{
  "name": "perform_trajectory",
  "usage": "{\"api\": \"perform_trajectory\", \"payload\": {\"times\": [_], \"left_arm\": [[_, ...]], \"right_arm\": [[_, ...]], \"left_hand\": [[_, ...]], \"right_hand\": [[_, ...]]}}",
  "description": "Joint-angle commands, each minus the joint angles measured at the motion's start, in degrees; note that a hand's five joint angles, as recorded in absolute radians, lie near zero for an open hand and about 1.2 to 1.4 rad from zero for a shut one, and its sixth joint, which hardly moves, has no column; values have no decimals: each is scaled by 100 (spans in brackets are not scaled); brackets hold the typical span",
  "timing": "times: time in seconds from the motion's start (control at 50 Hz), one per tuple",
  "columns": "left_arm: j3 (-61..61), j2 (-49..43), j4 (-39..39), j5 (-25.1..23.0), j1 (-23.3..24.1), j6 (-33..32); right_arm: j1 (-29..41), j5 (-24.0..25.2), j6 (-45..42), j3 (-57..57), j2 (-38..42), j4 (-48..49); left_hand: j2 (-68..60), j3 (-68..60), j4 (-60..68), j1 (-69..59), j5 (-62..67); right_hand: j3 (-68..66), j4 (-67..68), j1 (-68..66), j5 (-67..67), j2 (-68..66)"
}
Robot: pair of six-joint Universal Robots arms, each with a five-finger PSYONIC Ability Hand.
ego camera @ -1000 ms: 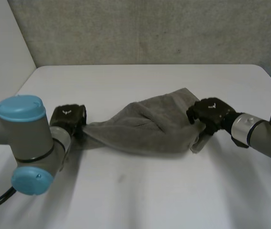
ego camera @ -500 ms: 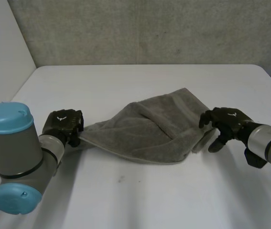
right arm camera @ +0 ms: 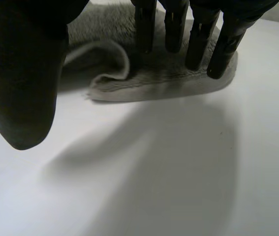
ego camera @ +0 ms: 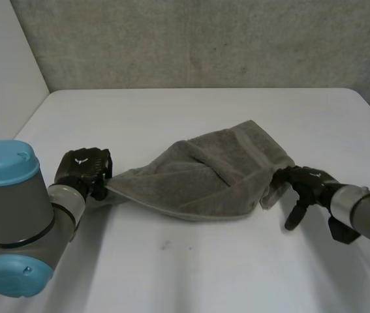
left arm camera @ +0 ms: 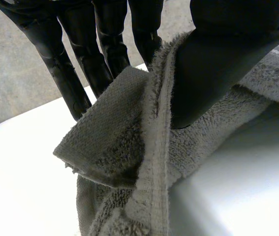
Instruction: Fold the towel.
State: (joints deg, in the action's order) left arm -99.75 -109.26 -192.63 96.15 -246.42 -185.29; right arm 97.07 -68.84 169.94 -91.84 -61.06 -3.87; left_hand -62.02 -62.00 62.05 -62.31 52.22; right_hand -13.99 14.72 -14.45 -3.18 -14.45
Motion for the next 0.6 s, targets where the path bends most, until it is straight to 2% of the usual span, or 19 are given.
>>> {"api": "perform_trajectory", "payload": {"times": [0.02,0.22,0.34,0.52,0.6], "left_arm": [[8,-16,-3,0,-47,2],[17,-25,-20,0,-56,2],[8,-25,-20,0,-56,2],[-27,-25,-20,0,-56,2],[-27,-42,-20,0,-56,2]], "right_arm": [[366,-481,365,1002,692,-17],[980,-586,1023,2012,1166,-105],[1244,-595,1120,2363,1395,-368],[1306,-744,1349,2470,1571,-378],[1358,-832,1340,2487,1720,-343]], "left_hand": [[-876,-877,872,-846,855],[-876,-877,872,-846,855],[-876,-877,872,-846,855],[-859,-861,855,-829,838],[-859,-861,855,-829,838]], "right_hand": [[399,-472,445,318,445],[54,-128,101,-26,101],[-316,243,-269,-397,-269],[-569,495,-522,-649,-522],[-1406,1333,-1360,-1487,-1360]]}}
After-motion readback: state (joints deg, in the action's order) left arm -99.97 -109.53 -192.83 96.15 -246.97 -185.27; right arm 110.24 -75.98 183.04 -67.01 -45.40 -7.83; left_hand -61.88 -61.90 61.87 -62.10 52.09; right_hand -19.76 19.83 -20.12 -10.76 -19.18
